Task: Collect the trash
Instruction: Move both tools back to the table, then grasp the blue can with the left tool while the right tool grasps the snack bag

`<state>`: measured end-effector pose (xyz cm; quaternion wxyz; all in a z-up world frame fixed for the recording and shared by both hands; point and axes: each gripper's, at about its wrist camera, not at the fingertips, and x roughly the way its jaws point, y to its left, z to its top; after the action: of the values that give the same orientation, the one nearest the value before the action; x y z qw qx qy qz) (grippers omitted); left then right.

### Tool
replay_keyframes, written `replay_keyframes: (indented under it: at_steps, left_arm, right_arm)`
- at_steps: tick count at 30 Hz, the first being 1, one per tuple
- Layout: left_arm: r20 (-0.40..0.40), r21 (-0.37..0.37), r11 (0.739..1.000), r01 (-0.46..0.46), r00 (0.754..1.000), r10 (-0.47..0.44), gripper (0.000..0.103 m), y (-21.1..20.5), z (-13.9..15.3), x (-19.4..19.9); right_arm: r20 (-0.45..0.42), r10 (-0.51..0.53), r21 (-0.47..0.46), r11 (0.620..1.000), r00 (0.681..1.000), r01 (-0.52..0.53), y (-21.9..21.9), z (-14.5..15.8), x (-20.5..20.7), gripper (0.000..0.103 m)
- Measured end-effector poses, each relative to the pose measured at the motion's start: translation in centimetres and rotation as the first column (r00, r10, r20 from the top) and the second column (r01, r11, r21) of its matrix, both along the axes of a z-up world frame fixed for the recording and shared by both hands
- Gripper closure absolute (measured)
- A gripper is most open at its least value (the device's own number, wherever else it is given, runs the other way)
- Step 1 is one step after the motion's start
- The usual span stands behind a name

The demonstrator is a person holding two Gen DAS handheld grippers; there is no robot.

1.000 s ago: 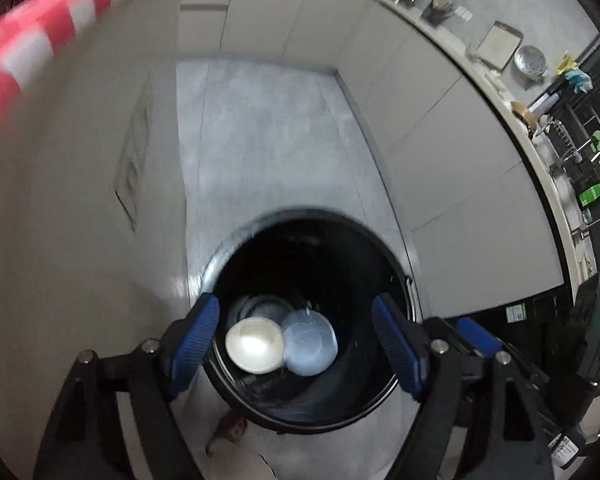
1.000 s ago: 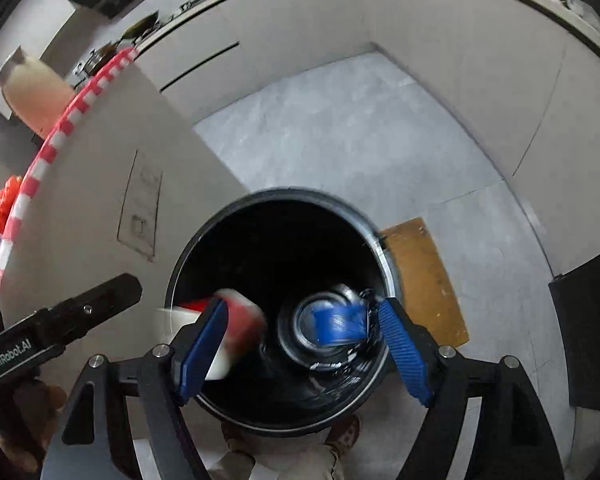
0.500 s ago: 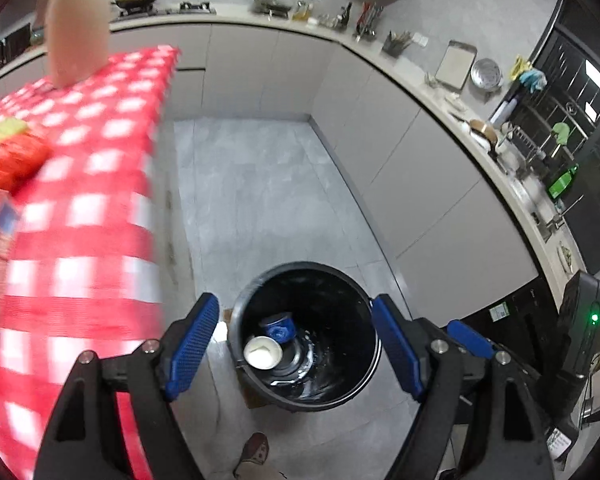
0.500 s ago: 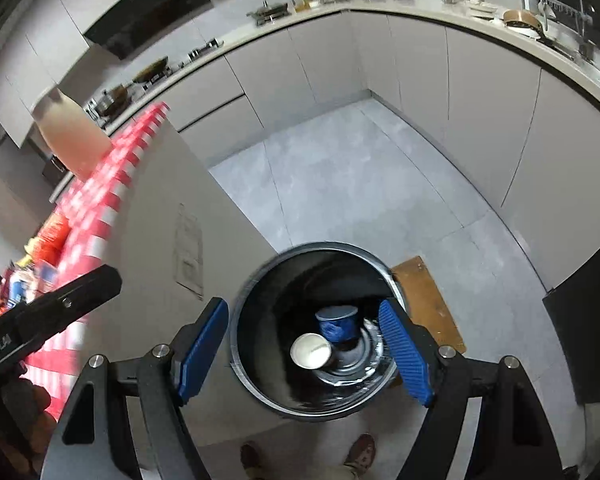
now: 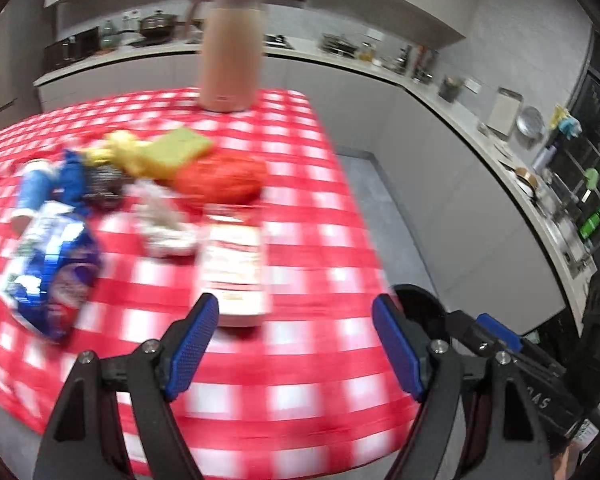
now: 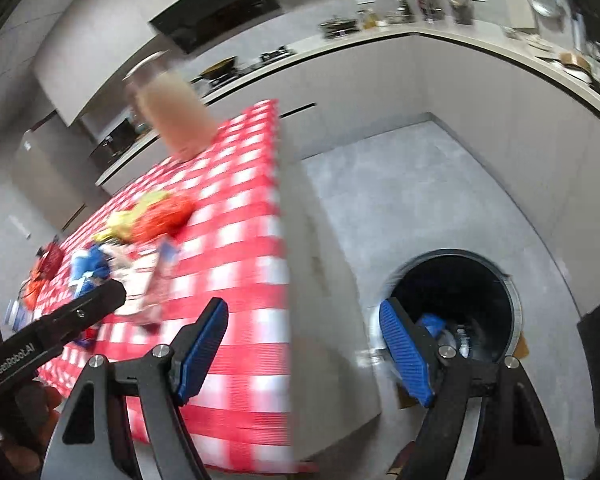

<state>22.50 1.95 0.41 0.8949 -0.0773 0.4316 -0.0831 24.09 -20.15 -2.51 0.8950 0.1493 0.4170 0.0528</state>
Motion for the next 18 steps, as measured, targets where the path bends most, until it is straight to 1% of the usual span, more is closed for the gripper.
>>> replay_keyframes:
  at_steps: [4, 9, 15, 18]
  left_arm:
    - [0.017, 0.023, 0.999, -0.049, 0.999, 0.049, 0.023, 4.8, 0.0, -0.3]
    - [0.028, 0.057, 0.995, -0.076, 0.997, 0.075, 0.023, 8.7, -0.5, -0.6]
    - [0.042, 0.079, 0.994, -0.082, 0.996, 0.079, 0.023, 12.6, -1.4, -0.2]
    - [0.036, 0.091, 0.993, -0.074, 0.997, 0.071, 0.023, 13.7, -1.9, 0.3]
  right_arm:
    - [0.017, 0.047, -0.009, 0.999, 0.999, -0.047, 5.0, 0.5, 0.5, 0.023]
    - [0.020, 0.092, -0.030, 0.995, 0.996, -0.092, 10.4, 0.3, 1.3, 0.023]
    - [0.009, 0.118, -0.040, 0.992, 0.993, -0.118, 14.2, -0.3, 1.8, 0.023]
    - [0.008, 0.121, -0.050, 0.991, 0.993, -0.120, 15.4, -0.6, 2.0, 0.023]
